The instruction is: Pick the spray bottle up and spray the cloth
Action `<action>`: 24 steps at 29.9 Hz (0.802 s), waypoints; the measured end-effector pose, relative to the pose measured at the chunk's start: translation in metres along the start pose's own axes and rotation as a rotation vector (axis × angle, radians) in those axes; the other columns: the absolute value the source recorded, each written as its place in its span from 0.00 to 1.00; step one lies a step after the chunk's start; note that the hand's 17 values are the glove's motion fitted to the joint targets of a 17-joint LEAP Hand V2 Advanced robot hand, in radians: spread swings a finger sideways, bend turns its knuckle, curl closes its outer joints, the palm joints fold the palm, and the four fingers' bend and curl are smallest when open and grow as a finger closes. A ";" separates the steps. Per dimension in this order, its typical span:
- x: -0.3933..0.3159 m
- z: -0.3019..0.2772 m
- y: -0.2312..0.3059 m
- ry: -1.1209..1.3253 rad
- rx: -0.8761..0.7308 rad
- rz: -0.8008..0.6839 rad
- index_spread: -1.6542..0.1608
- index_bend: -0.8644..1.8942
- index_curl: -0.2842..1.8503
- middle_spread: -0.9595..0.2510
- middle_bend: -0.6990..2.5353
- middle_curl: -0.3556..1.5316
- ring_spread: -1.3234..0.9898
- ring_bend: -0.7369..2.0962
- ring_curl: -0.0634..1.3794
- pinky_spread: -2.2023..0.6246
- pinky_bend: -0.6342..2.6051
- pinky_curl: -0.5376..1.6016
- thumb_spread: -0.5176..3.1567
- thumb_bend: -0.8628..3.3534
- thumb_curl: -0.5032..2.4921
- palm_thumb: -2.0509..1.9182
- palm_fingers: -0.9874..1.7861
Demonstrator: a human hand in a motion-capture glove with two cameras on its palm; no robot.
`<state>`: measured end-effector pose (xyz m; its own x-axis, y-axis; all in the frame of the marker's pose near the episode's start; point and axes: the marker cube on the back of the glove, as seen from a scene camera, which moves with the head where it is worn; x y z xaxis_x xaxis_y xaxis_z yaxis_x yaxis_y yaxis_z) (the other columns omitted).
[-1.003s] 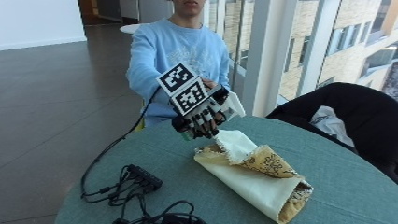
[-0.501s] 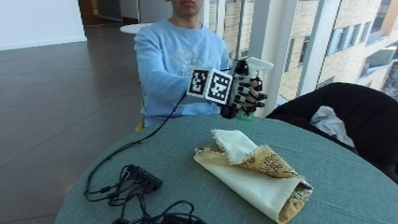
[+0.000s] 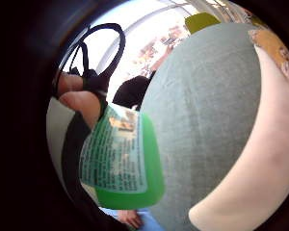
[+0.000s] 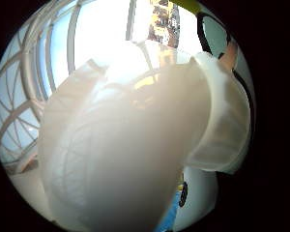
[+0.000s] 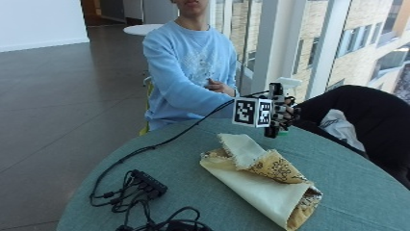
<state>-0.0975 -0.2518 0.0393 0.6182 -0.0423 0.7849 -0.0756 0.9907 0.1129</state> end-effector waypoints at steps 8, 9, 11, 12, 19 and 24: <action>0.021 0.025 -0.003 -0.001 0.037 -0.047 0.79 0.38 0.38 0.72 0.27 0.42 0.54 0.38 0.30 0.79 0.25 0.41 0.41 0.20 0.36 0.73 0.76; 0.023 0.027 -0.003 -0.003 0.039 -0.046 0.79 0.38 0.38 0.72 0.27 0.42 0.54 0.38 0.30 0.79 0.25 0.41 0.41 0.20 0.36 0.73 0.76; 0.026 0.030 -0.003 -0.014 0.043 -0.043 0.79 0.38 0.38 0.72 0.27 0.42 0.54 0.38 0.30 0.79 0.25 0.41 0.41 0.20 0.35 0.73 0.76; 0.027 0.031 -0.003 -0.019 0.044 -0.041 0.79 0.38 0.38 0.72 0.27 0.42 0.54 0.38 0.30 0.79 0.25 0.41 0.41 0.20 0.35 0.73 0.76; 0.032 0.040 -0.003 -0.046 0.052 -0.038 0.78 0.38 0.38 0.72 0.27 0.42 0.53 0.38 0.30 0.79 0.25 0.41 0.42 0.20 0.34 0.73 0.76; 0.035 0.039 -0.002 -0.053 0.052 -0.033 0.79 0.38 0.38 0.71 0.27 0.41 0.53 0.38 0.30 0.79 0.25 0.41 0.42 0.20 0.34 0.73 0.76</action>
<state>-0.1061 -0.2606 0.0903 0.5788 -0.0825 0.8113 -0.0974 0.9808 0.1692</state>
